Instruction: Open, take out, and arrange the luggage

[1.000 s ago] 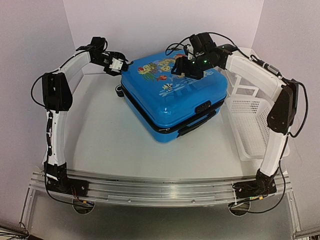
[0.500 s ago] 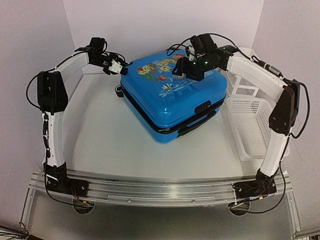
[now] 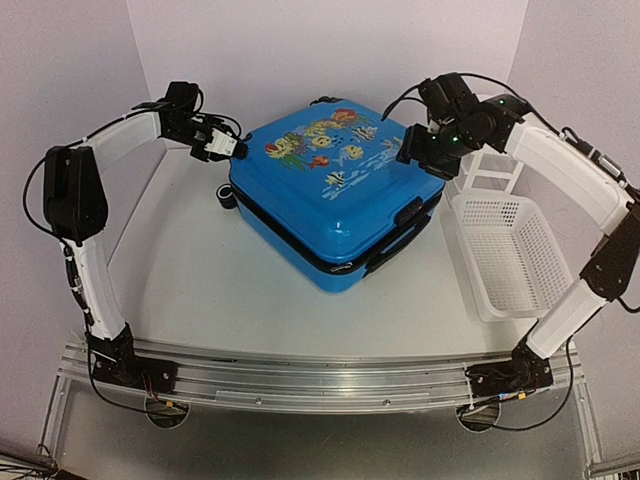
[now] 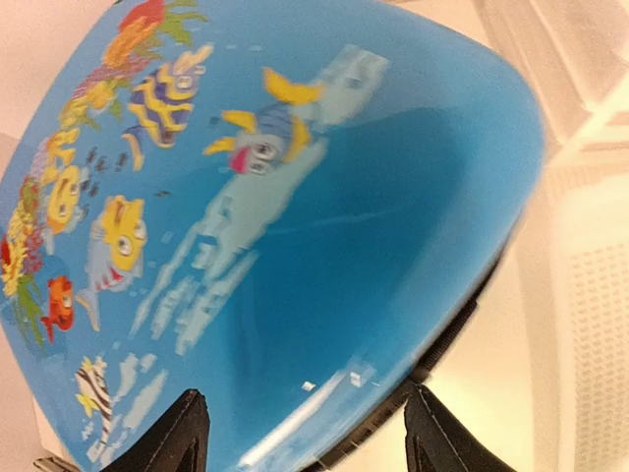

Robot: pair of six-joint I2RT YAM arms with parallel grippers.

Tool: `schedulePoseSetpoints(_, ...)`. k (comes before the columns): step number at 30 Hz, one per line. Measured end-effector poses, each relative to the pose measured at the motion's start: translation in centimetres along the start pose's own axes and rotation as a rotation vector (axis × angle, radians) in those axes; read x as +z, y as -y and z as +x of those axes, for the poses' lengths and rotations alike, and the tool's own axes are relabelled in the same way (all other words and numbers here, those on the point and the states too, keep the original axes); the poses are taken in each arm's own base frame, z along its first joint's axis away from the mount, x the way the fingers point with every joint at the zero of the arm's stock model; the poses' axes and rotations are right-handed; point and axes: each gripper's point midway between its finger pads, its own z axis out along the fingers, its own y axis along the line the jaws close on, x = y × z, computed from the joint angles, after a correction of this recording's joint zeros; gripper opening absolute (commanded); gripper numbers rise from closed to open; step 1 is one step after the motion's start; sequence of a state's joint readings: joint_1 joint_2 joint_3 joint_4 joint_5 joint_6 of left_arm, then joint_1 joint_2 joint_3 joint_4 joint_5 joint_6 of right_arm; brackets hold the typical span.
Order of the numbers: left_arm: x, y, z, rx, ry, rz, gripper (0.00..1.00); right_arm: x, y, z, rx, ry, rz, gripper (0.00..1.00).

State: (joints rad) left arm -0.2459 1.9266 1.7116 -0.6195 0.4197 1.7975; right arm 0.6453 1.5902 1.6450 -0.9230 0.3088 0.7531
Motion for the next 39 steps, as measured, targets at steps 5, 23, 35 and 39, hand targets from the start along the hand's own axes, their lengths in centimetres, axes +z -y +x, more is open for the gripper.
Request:
schedulePoseSetpoints(5,-3.3,3.8,-1.5,-0.155,-0.043,0.049,0.0,-1.1,4.3,1.7,0.041,-0.009,0.139,0.65)
schedulePoseSetpoints(23,-13.1,15.6,-12.4,-0.82,-0.059,0.095,0.0,5.8,4.3,8.3,0.036,-0.276,0.121,0.53)
schedulePoseSetpoints(35,-12.9,15.2,-14.5,-1.044,0.053,0.096,0.0,3.8,3.2,12.0,-0.005,-0.402,-0.008,0.45)
schedulePoseSetpoints(39,-12.9,15.0,-14.8,-1.066,0.08,0.095,0.0,3.9,3.5,13.1,-0.029,-0.431,-0.006,0.45)
